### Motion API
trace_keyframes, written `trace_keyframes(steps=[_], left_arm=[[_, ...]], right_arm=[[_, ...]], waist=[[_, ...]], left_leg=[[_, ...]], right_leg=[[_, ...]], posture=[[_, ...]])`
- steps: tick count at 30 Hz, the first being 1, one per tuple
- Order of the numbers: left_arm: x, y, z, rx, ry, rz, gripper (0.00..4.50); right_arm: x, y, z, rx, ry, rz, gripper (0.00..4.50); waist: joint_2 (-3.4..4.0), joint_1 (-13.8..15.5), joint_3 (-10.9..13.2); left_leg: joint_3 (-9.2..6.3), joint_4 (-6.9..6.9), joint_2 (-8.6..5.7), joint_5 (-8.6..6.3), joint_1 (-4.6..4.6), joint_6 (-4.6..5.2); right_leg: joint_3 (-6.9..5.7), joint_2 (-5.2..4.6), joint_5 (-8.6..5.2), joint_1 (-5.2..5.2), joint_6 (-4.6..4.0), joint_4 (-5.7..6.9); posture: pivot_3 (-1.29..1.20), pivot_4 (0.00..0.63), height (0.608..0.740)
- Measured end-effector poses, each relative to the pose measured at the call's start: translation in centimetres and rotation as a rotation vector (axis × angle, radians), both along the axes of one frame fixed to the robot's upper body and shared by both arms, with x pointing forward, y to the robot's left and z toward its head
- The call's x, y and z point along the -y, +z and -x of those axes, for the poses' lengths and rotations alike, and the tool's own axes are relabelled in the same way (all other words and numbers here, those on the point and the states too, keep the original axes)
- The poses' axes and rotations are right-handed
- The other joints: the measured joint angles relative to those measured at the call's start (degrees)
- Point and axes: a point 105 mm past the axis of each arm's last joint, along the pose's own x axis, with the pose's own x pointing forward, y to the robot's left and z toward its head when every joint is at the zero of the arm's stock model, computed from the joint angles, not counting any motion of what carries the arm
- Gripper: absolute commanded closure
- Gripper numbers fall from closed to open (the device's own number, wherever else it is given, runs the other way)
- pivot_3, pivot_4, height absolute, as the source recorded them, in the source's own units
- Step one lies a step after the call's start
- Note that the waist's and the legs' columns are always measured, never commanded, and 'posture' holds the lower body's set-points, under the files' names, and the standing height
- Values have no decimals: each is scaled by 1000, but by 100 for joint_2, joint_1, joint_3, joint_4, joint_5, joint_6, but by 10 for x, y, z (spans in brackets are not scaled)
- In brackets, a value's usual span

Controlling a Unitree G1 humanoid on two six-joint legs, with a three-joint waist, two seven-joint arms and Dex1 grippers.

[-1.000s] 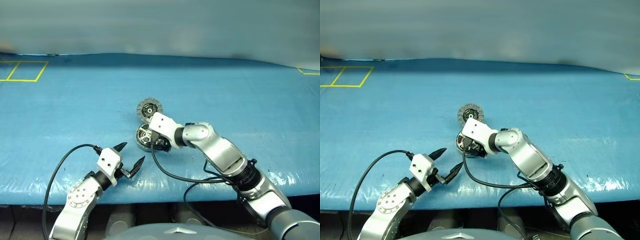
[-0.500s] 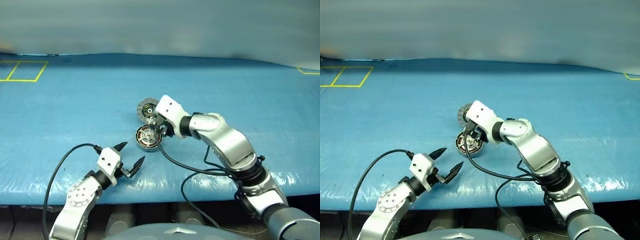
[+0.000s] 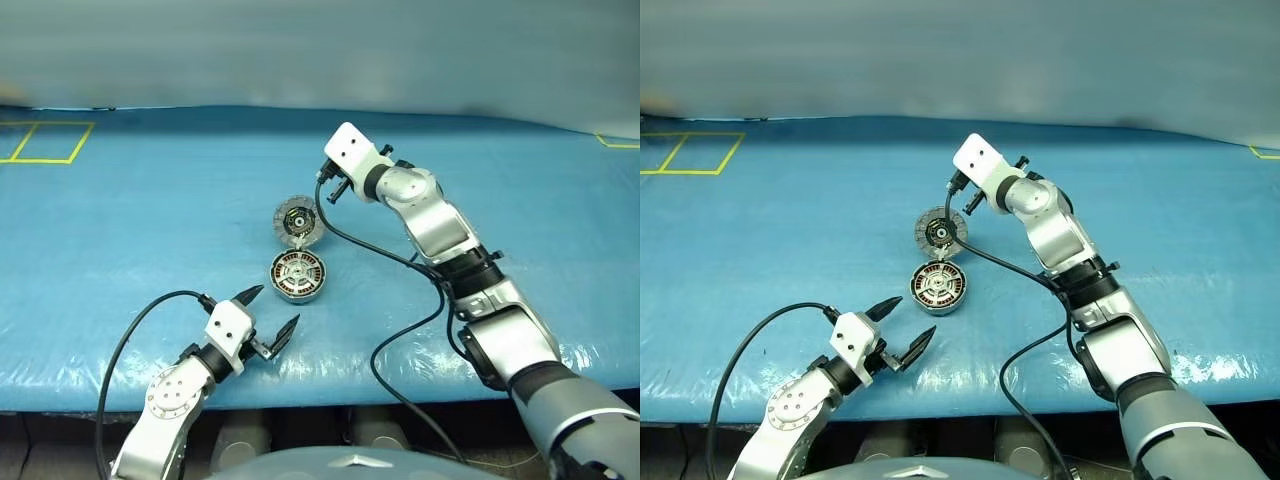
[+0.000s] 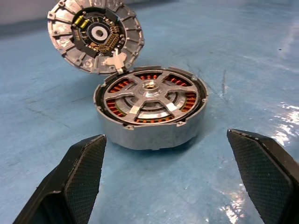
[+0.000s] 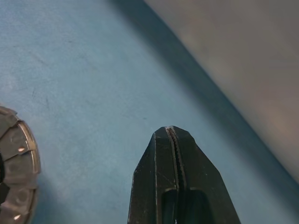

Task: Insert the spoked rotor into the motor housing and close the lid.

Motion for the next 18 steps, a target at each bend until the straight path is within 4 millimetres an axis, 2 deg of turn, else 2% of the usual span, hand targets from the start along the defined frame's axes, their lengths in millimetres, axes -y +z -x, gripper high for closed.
trace_keyframes(steps=[2,5,9,15,18], left_arm=[[5,-2,3,-9,-13,10,0],[10,-5,7,-24,-24,18,0],[16,-6,9,-29,-27,30,0],[15,-8,10,-35,-11,27,0],[15,-8,9,-35,-9,26,0]], right_arm=[[-12,-5,-7,-37,55,1,4478],[-26,-1,-12,-57,147,15,4478],[-40,1,-10,-89,265,35,4478],[-44,-16,0,-209,389,74,4478],[-43,-18,2,-209,414,104,4478]], waist=[[3,-28,3],[8,-53,6],[10,-56,7],[14,-57,10],[16,-69,10]], left_leg=[[3,-1,1,0,2,0],[1,-2,1,0,2,1],[-3,-4,1,-1,2,1],[-4,-6,0,0,2,0],[-5,-6,0,-1,3,0]], right_leg=[[2,0,0,0,0,0],[0,-1,0,0,0,-1],[-3,-2,0,2,-1,-2],[-3,-7,0,1,-2,-1],[-3,-7,-1,1,-2,-1]], posture=[[0,150,740],[0,150,740],[0,150,740],[0,150,740],[0,150,740]])
